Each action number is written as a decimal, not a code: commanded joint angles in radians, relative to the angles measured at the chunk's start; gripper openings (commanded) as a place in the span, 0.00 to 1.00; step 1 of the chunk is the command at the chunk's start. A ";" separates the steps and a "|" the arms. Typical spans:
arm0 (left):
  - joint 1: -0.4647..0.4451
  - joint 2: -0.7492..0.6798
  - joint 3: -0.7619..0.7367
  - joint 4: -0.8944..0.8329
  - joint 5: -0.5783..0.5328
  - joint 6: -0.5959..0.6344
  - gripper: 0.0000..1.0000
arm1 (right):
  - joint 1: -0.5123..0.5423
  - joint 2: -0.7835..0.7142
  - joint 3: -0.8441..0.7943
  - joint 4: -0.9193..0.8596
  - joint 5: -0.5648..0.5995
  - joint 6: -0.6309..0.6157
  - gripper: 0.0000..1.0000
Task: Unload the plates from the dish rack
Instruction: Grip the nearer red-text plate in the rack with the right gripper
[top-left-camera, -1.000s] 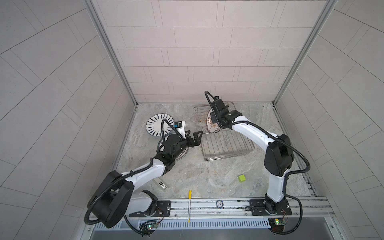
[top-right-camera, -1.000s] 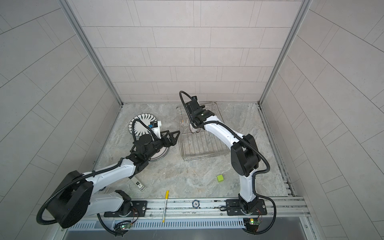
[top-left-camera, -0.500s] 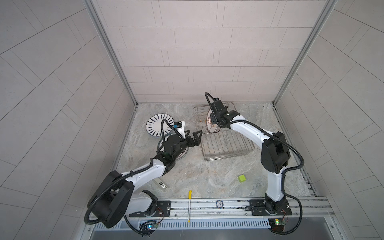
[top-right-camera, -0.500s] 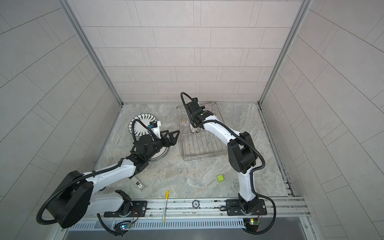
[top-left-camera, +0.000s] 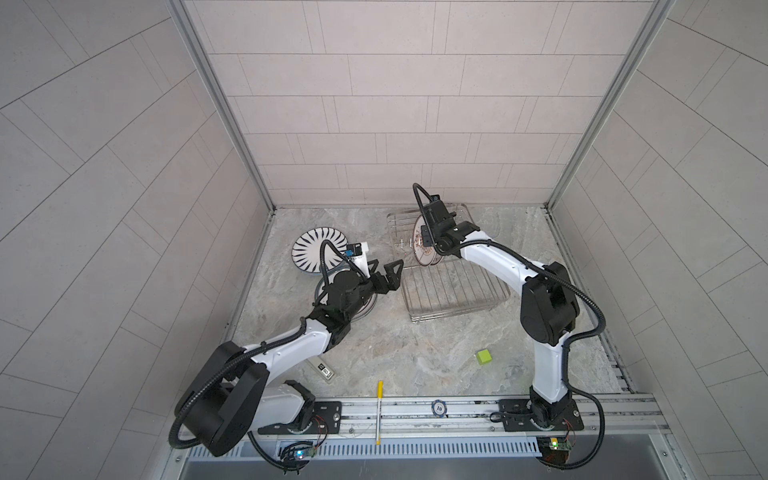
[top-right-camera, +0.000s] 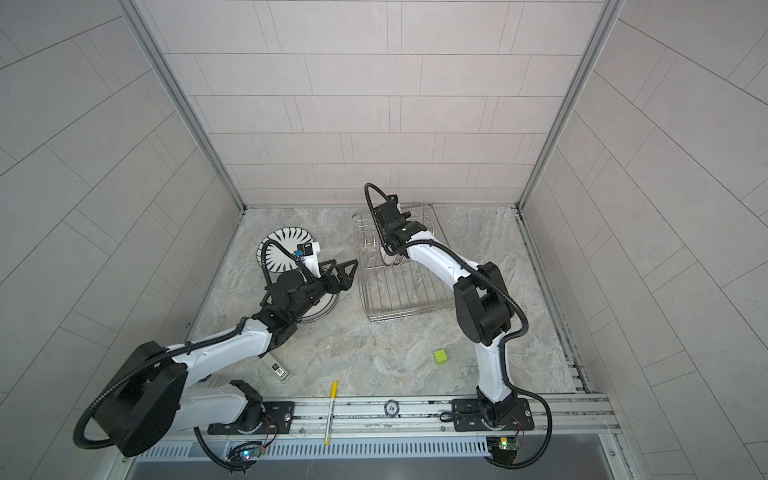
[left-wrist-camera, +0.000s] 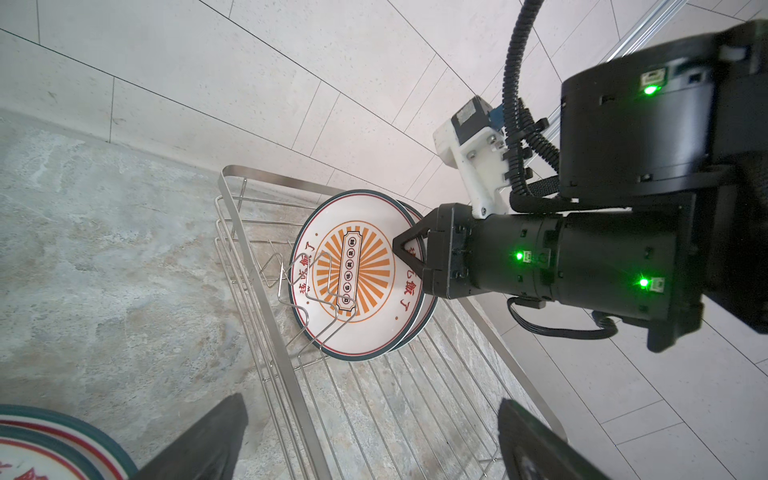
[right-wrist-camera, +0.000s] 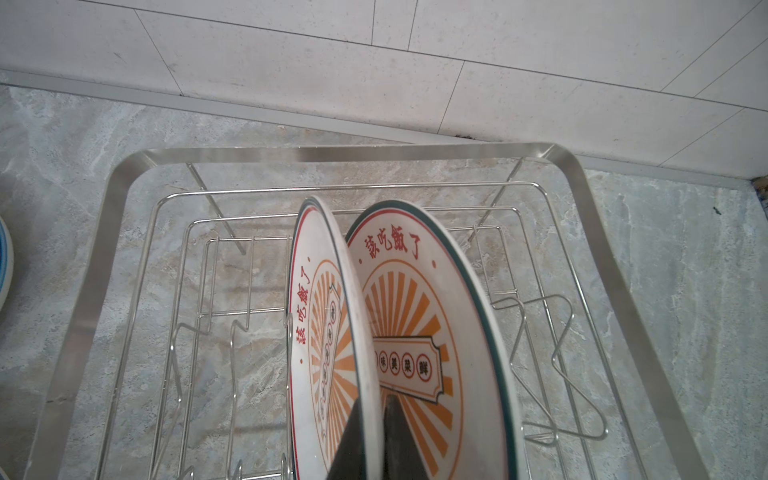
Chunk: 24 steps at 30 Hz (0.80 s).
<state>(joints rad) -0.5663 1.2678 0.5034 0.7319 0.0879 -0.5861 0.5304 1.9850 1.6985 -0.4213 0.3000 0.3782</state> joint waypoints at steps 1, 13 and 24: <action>-0.005 -0.007 -0.017 0.038 -0.011 0.000 1.00 | 0.007 -0.033 -0.023 -0.005 0.034 0.009 0.08; -0.006 -0.039 -0.041 0.040 -0.025 0.002 1.00 | 0.064 -0.091 -0.031 -0.007 0.203 -0.004 0.05; -0.006 -0.048 -0.051 0.047 -0.025 -0.012 1.00 | 0.086 -0.198 -0.091 0.014 0.254 -0.028 0.04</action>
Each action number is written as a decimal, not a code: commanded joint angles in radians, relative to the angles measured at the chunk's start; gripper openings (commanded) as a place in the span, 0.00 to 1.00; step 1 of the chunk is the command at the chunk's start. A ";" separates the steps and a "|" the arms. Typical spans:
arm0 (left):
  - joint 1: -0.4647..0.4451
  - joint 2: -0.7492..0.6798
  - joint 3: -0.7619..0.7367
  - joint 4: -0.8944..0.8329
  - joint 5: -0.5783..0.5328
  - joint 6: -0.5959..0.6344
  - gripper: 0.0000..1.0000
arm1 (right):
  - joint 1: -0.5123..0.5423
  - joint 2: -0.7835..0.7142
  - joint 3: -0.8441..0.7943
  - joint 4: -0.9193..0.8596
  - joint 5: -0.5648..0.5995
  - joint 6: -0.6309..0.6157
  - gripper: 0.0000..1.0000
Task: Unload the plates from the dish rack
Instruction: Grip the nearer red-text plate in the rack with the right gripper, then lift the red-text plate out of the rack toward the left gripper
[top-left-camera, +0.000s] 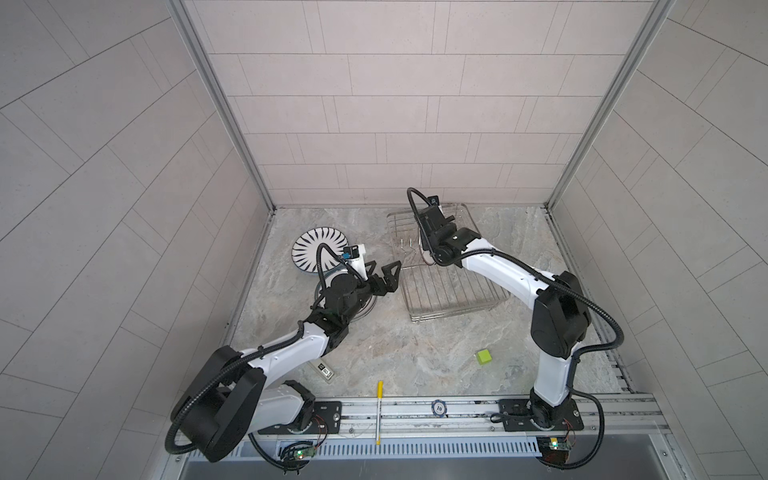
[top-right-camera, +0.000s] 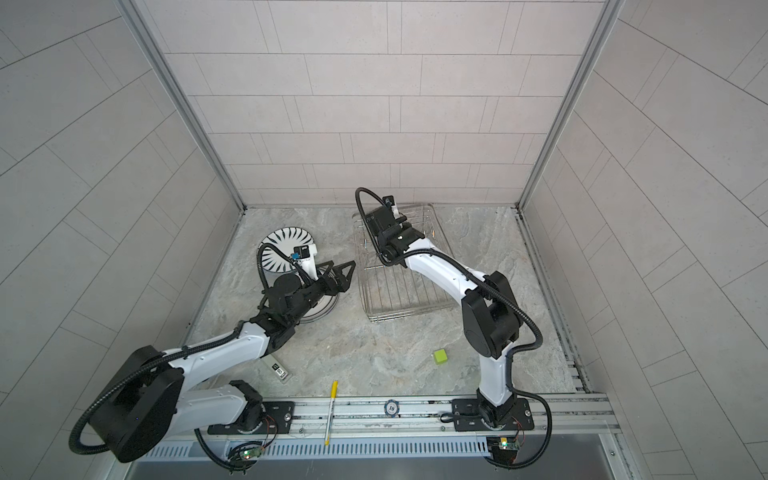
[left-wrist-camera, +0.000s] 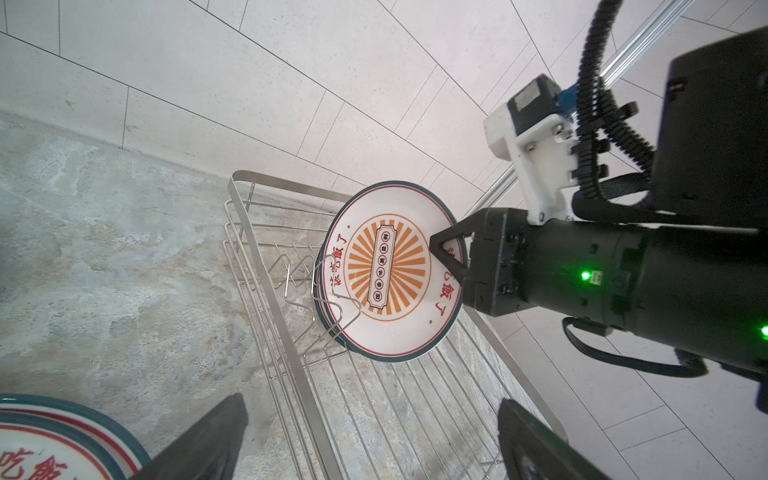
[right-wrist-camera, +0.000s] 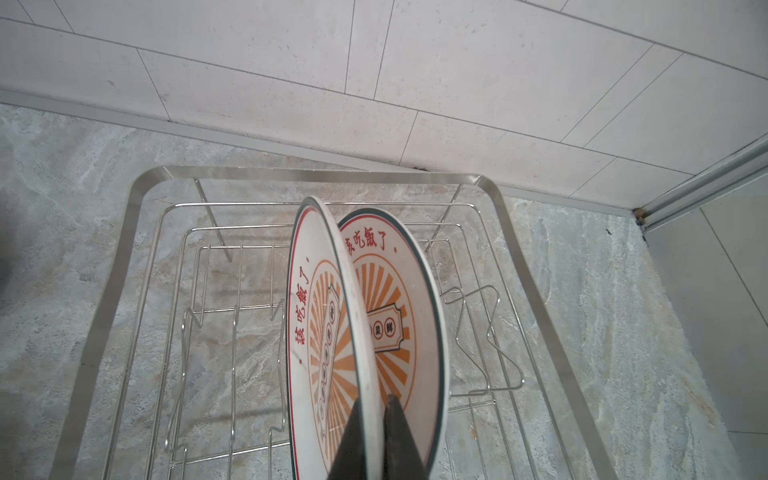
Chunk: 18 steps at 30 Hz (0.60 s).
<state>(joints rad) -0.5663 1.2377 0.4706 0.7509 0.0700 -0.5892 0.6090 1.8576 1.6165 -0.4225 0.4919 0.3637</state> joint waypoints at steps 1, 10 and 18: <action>-0.007 -0.018 -0.019 0.030 -0.006 -0.012 1.00 | 0.009 -0.079 -0.015 0.016 0.066 -0.015 0.04; -0.006 -0.027 -0.025 0.044 0.012 -0.029 1.00 | 0.020 -0.215 -0.111 0.051 0.079 -0.029 0.03; -0.007 -0.062 -0.045 0.074 0.045 -0.024 1.00 | 0.025 -0.407 -0.289 0.183 -0.014 -0.040 0.01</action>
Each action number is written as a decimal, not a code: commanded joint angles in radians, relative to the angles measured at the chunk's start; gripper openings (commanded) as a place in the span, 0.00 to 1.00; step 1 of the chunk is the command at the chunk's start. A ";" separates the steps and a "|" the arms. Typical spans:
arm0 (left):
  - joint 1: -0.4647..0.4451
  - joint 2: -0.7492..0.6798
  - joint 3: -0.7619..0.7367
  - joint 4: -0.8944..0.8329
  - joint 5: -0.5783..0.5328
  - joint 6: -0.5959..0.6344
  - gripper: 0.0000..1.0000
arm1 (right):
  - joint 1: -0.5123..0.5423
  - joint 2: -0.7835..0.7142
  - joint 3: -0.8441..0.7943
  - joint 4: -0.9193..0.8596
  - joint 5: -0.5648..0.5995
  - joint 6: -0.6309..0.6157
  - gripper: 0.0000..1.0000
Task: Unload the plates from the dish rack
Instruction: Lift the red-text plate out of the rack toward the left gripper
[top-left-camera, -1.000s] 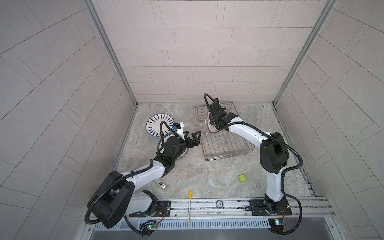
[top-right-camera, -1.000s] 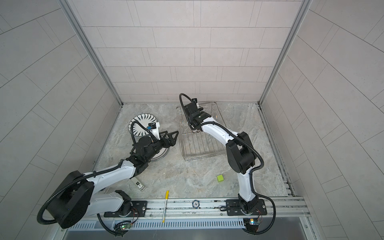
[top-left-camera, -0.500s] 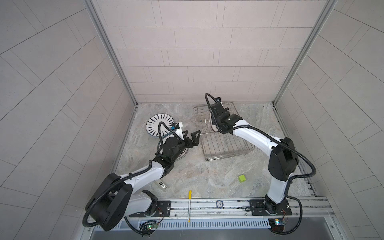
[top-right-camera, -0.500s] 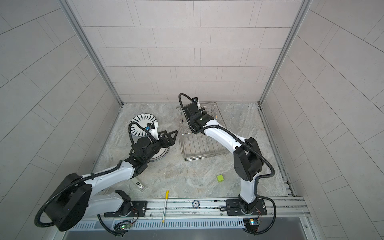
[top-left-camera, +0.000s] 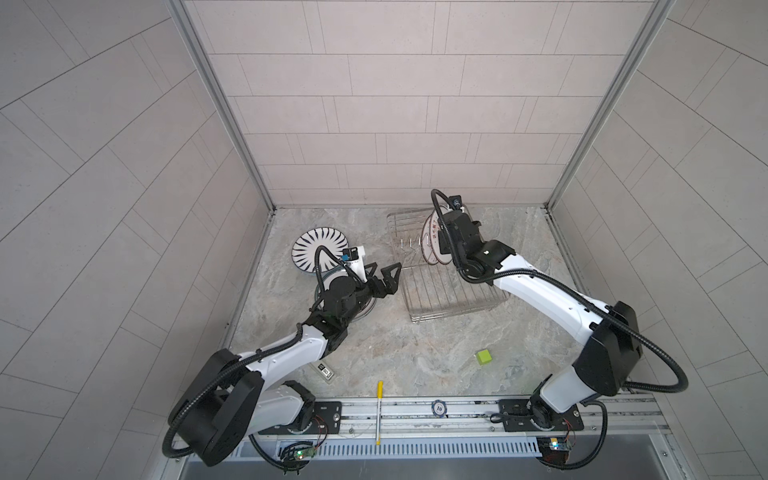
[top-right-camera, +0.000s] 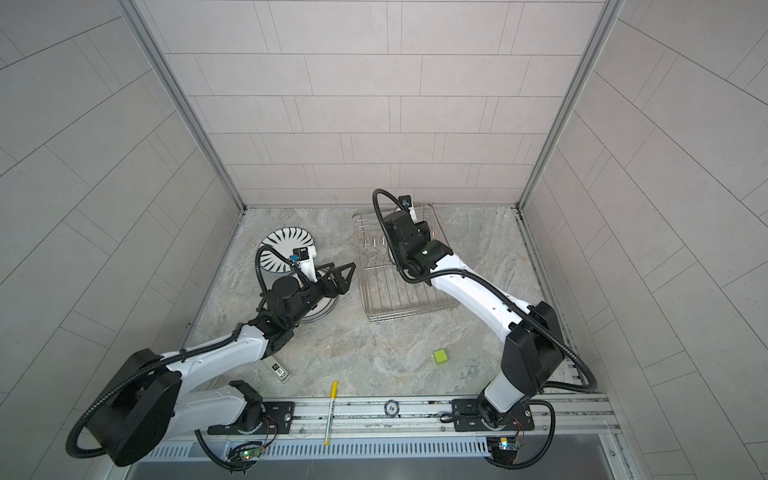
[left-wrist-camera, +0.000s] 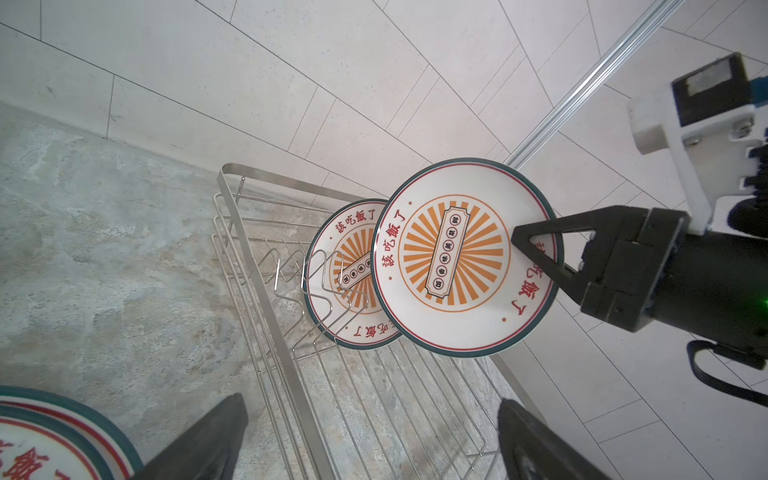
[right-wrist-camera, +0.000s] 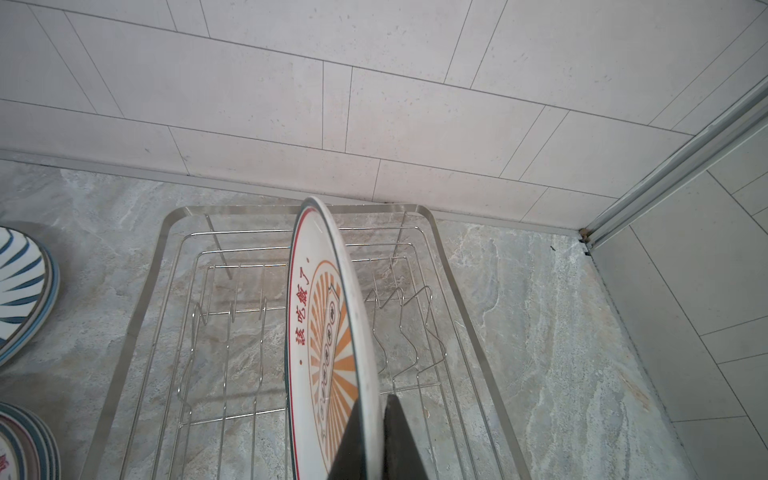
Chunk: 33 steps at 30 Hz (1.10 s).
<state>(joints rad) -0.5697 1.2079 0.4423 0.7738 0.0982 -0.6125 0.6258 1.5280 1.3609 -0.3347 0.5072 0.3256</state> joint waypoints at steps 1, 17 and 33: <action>-0.004 -0.037 -0.019 0.050 0.017 0.000 1.00 | 0.008 -0.099 -0.051 0.105 -0.041 0.000 0.01; -0.002 -0.219 -0.044 -0.047 0.147 0.081 1.00 | -0.099 -0.378 -0.272 0.239 -0.575 0.086 0.00; -0.003 -0.184 -0.064 0.056 0.232 0.038 0.98 | -0.187 -0.511 -0.471 0.508 -0.953 0.149 0.00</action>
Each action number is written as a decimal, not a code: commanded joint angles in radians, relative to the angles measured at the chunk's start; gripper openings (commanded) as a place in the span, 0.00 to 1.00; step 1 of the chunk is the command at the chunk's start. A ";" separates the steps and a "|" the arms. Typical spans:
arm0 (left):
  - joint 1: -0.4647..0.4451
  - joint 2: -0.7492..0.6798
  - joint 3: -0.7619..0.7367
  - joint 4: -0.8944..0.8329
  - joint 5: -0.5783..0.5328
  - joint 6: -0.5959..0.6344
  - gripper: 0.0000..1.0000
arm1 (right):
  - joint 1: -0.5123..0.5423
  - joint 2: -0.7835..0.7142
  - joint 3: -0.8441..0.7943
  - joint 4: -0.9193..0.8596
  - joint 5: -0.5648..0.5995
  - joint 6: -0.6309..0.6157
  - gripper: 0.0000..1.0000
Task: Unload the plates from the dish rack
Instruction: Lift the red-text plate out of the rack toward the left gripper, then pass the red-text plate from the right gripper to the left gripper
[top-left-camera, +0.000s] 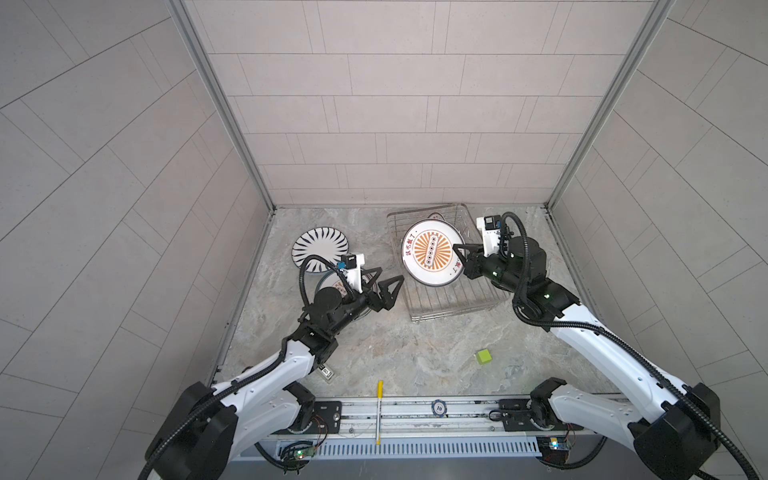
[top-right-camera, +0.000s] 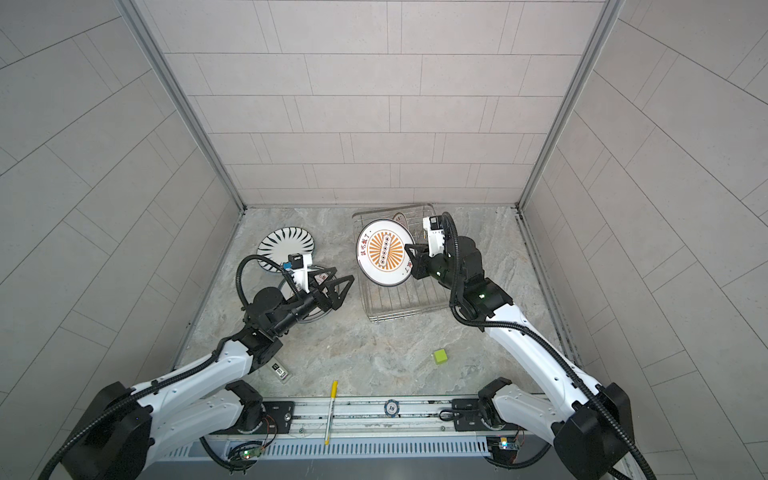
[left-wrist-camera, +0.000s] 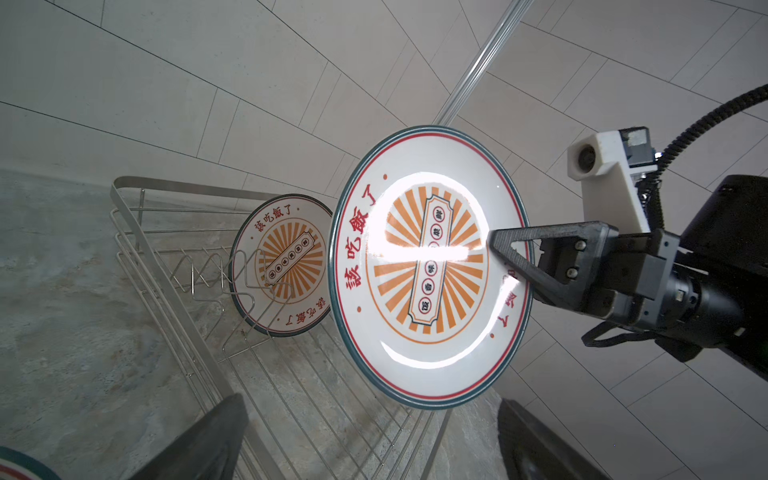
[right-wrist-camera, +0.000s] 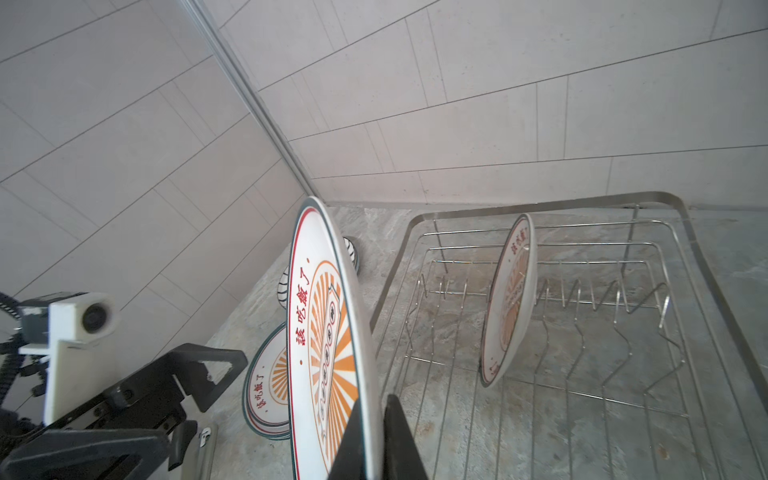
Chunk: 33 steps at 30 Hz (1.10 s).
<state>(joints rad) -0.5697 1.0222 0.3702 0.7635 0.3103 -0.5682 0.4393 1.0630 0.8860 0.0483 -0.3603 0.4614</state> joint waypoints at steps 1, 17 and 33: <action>-0.002 0.006 0.006 0.086 0.025 -0.011 0.97 | -0.001 -0.046 0.000 0.138 -0.102 0.017 0.00; -0.004 0.080 -0.002 0.274 0.061 -0.130 0.48 | -0.001 0.057 -0.020 0.291 -0.257 0.076 0.00; -0.003 0.095 -0.023 0.384 0.035 -0.230 0.30 | 0.003 0.104 -0.030 0.376 -0.323 0.123 0.00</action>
<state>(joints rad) -0.5697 1.1084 0.3470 1.0550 0.3279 -0.7666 0.4393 1.1736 0.8589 0.3454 -0.6552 0.5659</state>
